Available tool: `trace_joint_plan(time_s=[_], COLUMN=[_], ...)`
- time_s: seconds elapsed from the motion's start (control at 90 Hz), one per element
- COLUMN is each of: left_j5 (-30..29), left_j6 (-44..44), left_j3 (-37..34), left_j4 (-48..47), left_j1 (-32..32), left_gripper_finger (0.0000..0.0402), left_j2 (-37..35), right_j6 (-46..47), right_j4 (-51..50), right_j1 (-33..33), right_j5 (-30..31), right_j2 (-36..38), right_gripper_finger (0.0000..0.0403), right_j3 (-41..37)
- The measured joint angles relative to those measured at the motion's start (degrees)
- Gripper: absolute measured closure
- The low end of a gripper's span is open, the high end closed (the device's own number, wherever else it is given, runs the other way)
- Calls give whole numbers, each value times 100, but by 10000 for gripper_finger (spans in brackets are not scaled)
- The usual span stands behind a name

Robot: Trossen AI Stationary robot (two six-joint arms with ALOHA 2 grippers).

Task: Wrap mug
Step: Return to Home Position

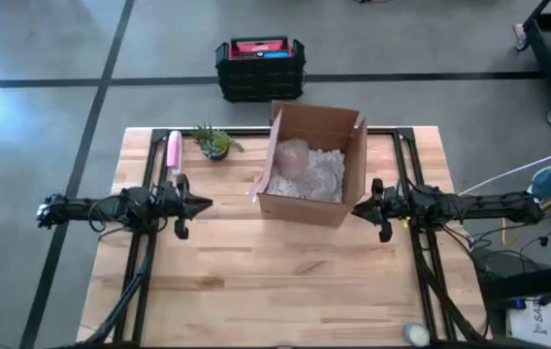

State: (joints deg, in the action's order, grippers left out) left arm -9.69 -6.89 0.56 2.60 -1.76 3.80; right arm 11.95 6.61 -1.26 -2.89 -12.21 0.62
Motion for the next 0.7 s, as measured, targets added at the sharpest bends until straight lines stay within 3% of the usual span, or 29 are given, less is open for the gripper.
trace_joint_plan(time_s=[0.2, 0.5, 0.7], left_j5=[-121, 189, 732], left_j6=[-14, -84, -35], left_j3=[-2, -4, -7], left_j4=[17, -4, 82], left_j1=[18, 9, 11], left_gripper_finger=[381, 381, 381], left_j2=[-24, -71, -258], right_j6=[2, 0, 0], right_j4=[-4, -4, -4], right_j1=[0, 0, 1], right_j5=[2, 2, 0], right_j2=[0, 0, 0], right_gripper_finger=[331, 316, 310], right_j3=[0, 0, 0])
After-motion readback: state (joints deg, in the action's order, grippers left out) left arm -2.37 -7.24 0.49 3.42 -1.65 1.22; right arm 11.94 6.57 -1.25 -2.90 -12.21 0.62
